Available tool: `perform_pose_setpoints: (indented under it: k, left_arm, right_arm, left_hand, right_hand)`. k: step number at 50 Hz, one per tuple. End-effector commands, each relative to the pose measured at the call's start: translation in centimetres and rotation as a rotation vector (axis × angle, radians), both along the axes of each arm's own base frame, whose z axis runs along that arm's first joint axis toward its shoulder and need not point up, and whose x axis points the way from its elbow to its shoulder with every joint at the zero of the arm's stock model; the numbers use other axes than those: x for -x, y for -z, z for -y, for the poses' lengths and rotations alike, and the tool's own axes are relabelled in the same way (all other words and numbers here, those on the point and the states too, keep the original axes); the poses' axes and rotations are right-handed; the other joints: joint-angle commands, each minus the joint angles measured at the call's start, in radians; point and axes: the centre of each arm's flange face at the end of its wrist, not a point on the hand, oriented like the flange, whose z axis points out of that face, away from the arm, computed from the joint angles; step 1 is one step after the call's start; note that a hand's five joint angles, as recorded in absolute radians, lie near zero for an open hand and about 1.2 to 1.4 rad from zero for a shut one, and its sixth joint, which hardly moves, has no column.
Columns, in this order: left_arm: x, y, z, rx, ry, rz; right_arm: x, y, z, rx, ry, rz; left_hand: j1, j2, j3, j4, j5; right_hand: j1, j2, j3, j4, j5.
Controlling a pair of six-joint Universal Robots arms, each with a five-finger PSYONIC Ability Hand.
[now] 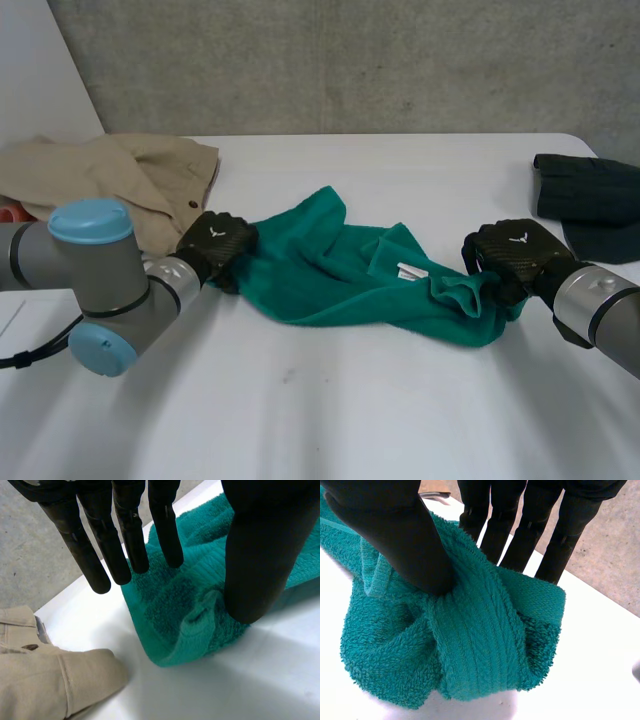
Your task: Fold the laundry.
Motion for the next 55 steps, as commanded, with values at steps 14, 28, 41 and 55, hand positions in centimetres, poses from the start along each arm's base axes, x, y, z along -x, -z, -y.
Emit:
perform_pose_setpoints:
  k: [14,28,41,55]
  left_arm:
    - [0.7,0.9,0.4,0.036,0.046,0.034]
    - [-2.4,-15.1,-5.6,0.181,0.06,-0.124]
    - [-6.8,-22.3,-9.6,0.196,-0.055,-0.3]
    - [-3.2,-16.1,0.9,0.167,-0.116,-0.199]
  right_arm:
    - [0.0,-0.6,0.2,0.018,0.005,0.003]
    - [1.7,-11.4,0.3,0.178,0.043,0.026]
    - [5.6,-17.4,2.6,0.215,0.118,0.121]
    - [0.0,-9.6,9.5,0.254,0.179,0.055]
  left_hand:
    - [0.738,0.743,0.742,0.747,0.755]
    - [0.738,0.743,0.742,0.747,0.755]
    - [0.738,0.743,0.742,0.747,0.755]
    - [0.738,0.743,0.742,0.747,0.755]
  right_hand:
    - [0.307,0.222,0.206,0.197,0.271]
    - [0.307,0.222,0.206,0.197,0.271]
    - [0.307,0.222,0.206,0.197,0.271]
    - [0.307,0.222,0.206,0.197,0.271]
